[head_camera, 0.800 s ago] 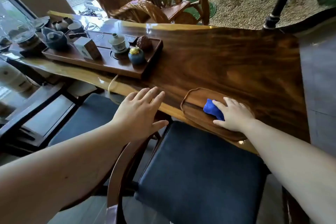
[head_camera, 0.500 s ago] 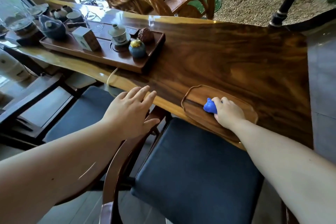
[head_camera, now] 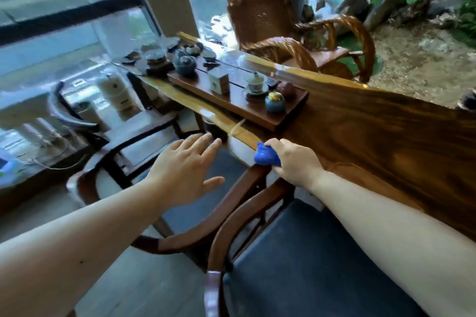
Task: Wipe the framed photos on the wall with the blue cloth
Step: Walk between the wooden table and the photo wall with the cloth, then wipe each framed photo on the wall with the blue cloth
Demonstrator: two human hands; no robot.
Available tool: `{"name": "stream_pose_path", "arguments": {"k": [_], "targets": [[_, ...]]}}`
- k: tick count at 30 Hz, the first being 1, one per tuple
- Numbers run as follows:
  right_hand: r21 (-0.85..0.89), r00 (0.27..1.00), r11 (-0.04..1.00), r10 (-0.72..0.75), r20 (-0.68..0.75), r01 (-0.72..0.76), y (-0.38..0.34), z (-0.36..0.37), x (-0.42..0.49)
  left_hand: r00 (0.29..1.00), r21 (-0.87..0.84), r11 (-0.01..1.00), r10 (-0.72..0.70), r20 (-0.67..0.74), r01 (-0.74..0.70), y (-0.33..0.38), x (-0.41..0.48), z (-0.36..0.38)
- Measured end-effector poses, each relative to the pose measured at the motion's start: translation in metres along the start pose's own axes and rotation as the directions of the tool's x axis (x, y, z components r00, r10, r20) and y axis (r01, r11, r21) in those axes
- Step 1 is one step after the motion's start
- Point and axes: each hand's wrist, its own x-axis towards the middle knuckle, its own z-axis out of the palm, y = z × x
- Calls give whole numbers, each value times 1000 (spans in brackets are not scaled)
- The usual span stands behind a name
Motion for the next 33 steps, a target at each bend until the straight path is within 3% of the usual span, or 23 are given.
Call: {"name": "stream_pose_path", "arguments": {"k": [6, 11, 21, 24, 27, 33], "targets": [[52, 967, 973, -218, -130, 226, -140, -42, 38, 978, 10, 980, -197, -65, 198, -79, -113, -44], [92, 914, 916, -372, -164, 390, -257, -68, 53, 919, 37, 924, -373, -126, 380, -130, -214, -83], [88, 693, 696, -678, -244, 712, -485, -90, 84, 713, 191, 687, -679, -175, 701, -196, -378, -142], [176, 628, 604, -725, -284, 777, -545, -91, 96, 626, 220, 589, -756, -190, 778, -204, -412, -163], [316, 538, 448, -779, -322, 837, -606, -90, 103, 523, 281, 460, -822, -224, 843, -208, -442, -184], [467, 394, 188, -830, -395, 864, -692, -91, 94, 374, 404, 262, -899, -228, 876, -204, -486, -221]]}}
